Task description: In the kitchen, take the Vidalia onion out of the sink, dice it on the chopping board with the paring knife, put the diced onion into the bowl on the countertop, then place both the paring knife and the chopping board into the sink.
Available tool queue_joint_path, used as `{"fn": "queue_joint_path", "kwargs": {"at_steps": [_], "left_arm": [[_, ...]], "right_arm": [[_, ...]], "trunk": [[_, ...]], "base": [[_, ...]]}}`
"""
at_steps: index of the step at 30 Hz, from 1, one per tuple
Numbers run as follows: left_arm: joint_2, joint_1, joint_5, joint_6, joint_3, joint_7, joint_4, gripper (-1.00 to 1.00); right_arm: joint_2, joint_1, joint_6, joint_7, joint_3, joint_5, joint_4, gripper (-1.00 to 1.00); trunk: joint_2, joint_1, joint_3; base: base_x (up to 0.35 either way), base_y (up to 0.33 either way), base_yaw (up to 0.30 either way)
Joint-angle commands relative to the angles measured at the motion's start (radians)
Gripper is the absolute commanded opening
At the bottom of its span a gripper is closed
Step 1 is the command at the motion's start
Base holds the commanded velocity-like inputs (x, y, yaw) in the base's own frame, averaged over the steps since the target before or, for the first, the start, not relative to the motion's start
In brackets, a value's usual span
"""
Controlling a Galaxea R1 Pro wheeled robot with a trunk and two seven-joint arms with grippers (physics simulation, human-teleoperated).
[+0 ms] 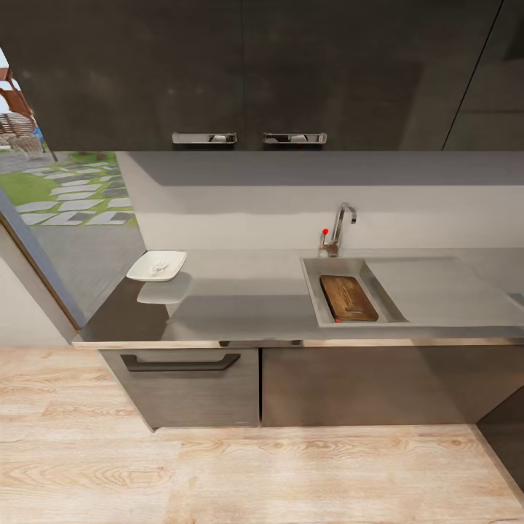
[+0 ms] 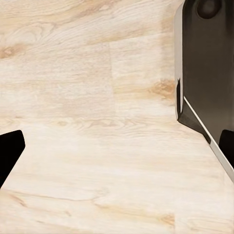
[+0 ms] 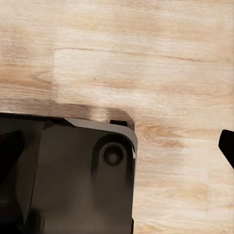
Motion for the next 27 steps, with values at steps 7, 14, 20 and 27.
{"fn": "queue_joint_path", "kwargs": {"at_steps": [7, 14, 20, 27], "left_arm": [[0.0, 0.001, 0.008, -0.001, -0.009, 0.004, -0.003, 1.0], [0.0, 0.001, 0.008, -0.001, -0.009, 0.004, -0.003, 1.0], [0.0, 0.001, 0.008, 0.0, -0.009, 0.004, -0.003, 1.0], [0.0, 0.001, 0.008, -0.001, -0.009, 0.004, -0.003, 1.0]], "right_arm": [[0.0, 0.0, -0.003, -0.002, 0.009, -0.01, 0.0, 1.0], [0.0, 0.0, -0.003, -0.002, 0.009, -0.01, 0.0, 1.0], [0.0, 0.0, -0.003, -0.002, 0.009, -0.01, 0.0, 1.0], [0.0, 0.0, -0.003, -0.002, 0.009, -0.01, 0.0, 1.0]], "trunk": [[-0.002, 0.001, -0.002], [-0.002, 0.001, -0.002], [-0.002, 0.001, -0.002], [-0.002, 0.001, -0.002]], "base": [[0.0, 0.0, 0.0], [0.0, 0.0, 0.0], [0.0, 0.0, 0.0], [0.0, 0.0, 0.0]]}}
